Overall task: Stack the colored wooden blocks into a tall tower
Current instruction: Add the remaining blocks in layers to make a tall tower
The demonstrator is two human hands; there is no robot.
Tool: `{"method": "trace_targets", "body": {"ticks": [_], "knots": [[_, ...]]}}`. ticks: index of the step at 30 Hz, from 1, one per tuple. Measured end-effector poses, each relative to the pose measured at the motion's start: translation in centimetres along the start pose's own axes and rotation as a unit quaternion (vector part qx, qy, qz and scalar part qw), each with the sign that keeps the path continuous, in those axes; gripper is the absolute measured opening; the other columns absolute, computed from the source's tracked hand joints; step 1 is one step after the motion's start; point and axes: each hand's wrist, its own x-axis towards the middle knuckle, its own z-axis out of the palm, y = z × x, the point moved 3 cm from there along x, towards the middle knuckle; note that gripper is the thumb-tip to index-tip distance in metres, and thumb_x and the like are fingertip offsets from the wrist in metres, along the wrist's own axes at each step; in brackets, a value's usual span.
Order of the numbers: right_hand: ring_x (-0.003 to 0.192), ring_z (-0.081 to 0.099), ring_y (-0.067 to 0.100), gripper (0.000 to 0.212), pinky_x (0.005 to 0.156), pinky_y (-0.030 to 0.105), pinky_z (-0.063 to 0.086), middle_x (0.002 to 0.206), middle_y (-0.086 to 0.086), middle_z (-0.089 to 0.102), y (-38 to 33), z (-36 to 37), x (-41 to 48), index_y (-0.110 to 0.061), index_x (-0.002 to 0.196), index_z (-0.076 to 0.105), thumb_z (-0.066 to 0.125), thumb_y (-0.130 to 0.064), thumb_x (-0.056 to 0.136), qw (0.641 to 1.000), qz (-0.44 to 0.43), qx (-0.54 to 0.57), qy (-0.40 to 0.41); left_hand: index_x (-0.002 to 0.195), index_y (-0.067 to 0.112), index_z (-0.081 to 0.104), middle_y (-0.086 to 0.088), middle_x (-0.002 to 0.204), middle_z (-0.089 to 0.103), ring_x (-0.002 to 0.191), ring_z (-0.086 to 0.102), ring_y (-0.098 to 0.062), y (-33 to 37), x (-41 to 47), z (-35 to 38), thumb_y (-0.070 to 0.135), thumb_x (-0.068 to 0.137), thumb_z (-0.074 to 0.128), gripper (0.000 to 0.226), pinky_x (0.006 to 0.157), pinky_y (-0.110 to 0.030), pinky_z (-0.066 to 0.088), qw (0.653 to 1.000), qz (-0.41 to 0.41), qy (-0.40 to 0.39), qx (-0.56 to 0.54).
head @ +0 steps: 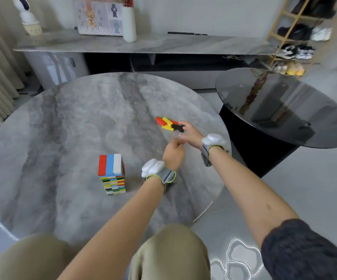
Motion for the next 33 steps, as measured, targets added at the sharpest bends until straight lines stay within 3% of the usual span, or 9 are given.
{"method": "trace_targets", "body": {"ticks": [4, 7, 9, 14, 19, 23, 27, 30, 33], "knots": [[0.139, 0.026, 0.034, 0.070, 0.113, 0.037, 0.022, 0.150, 0.013, 0.030, 0.3, 0.3, 5.9, -0.028, 0.148, 0.023, 0.058, -0.038, 0.088, 0.960, -0.060, -0.273, -0.022, 0.125, -0.002, 0.053, -0.019, 0.130, 0.053, 0.115, 0.053, -0.031, -3.5, 3.9, 1.6, 0.001, 0.095, 0.036, 0.035, 0.083, -0.026, 0.042, 0.999, -0.047, 0.024, 0.000], [0.143, -0.005, 0.041, 0.079, 0.116, 0.053, 0.008, 0.158, 0.003, 0.004, 0.6, 1.5, 8.1, -0.042, 0.147, 0.006, 0.051, -0.060, 0.085, 0.954, -0.026, -0.296, -0.046, 0.123, 0.001, 0.054, -0.021, 0.124, 0.056, 0.089, 0.058, -0.029, -5.8, 4.9, 1.4, 0.002, 0.094, 0.035, 0.035, 0.072, -0.026, 0.044, 0.996, -0.063, 0.059, -0.009], [0.144, -0.002, 0.040, 0.078, 0.115, 0.054, 0.009, 0.158, 0.005, 0.000, 1.0, 2.1, 9.8, -0.042, 0.147, 0.002, 0.043, -0.066, 0.085, 0.943, -0.007, -0.331, -0.030, 0.121, 0.001, 0.056, -0.021, 0.122, 0.058, 0.095, 0.059, -0.031, -6.9, 6.0, 1.0, 0.001, 0.093, 0.036, 0.035, 0.075, -0.025, 0.044, 0.994, -0.062, 0.087, -0.001], [0.144, 0.005, 0.039, 0.064, 0.116, 0.052, 0.011, 0.159, 0.002, 0.000, 0.3, 4.0, 12.3, -0.041, 0.148, 0.005, 0.034, -0.057, 0.093, 0.926, -0.045, -0.369, -0.057, 0.117, 0.005, 0.060, -0.011, 0.123, 0.060, 0.115, 0.053, -0.027, -8.2, 6.9, 0.6, 0.000, 0.090, 0.037, 0.036, 0.089, -0.025, 0.039, 0.990, -0.033, 0.127, 0.045], [0.141, 0.025, 0.028, 0.055, 0.109, 0.060, 0.022, 0.153, -0.003, 0.028, 1.7, 5.4, 12.5, -0.040, 0.142, 0.030, 0.033, -0.050, 0.089, 0.924, -0.106, -0.363, -0.059, 0.113, 0.007, 0.063, -0.011, 0.124, 0.059, 0.118, 0.050, -0.028, -8.6, 7.0, 0.9, -0.002, 0.085, 0.042, 0.036, 0.096, -0.032, 0.038, 0.983, -0.011, 0.158, 0.096], [0.142, 0.024, 0.019, 0.047, 0.109, 0.055, 0.022, 0.155, -0.009, 0.022, 2.3, 4.3, 9.2, -0.039, 0.144, 0.030, 0.039, -0.031, 0.098, 0.913, -0.146, -0.377, -0.054, 0.113, 0.004, 0.062, -0.014, 0.122, 0.058, 0.118, 0.050, -0.029, -8.2, 6.5, 0.8, -0.002, 0.086, 0.042, 0.034, 0.096, -0.031, 0.038, 0.988, -0.003, 0.128, 0.081], [0.141, 0.027, 0.017, 0.045, 0.108, 0.035, 0.016, 0.156, -0.006, 0.024, 3.6, 4.6, 3.5, -0.032, 0.142, 0.038, 0.044, -0.026, 0.098, 0.916, -0.182, -0.348, -0.086, 0.115, 0.002, 0.059, -0.017, 0.120, 0.058, 0.116, 0.051, -0.031, -8.2, 4.6, 0.5, 0.000, 0.086, 0.045, 0.032, 0.096, -0.033, 0.039, 0.991, -0.007, 0.104, 0.078], [0.141, 0.029, 0.015, 0.044, 0.107, 0.043, 0.022, 0.154, -0.008, 0.027, 4.5, 4.9, -1.4, -0.036, 0.139, 0.041, 0.045, -0.024, 0.096, 0.918, -0.200, -0.333, -0.086, 0.117, 0.001, 0.054, -0.021, 0.123, 0.051, 0.118, 0.046, -0.034, -8.1, 1.8, 0.3, 0.004, 0.085, 0.049, 0.033, 0.098, -0.036, 0.038, 0.990, -0.017, 0.099, 0.100], [0.140, 0.030, 0.013, 0.050, 0.104, 0.038, 0.020, 0.152, -0.011, 0.030, 5.3, 5.6, -4.9, -0.038, 0.138, 0.042, 0.048, -0.016, 0.093, 0.923, -0.197, -0.315, -0.101, 0.123, 0.002, 0.046, -0.020, 0.129, 0.041, 0.121, 0.041, -0.034, -8.7, -0.6, 0.0, 0.010, 0.087, 0.051, 0.037, 0.099, -0.035, 0.034, 0.987, -0.037, 0.084, 0.133]]}}
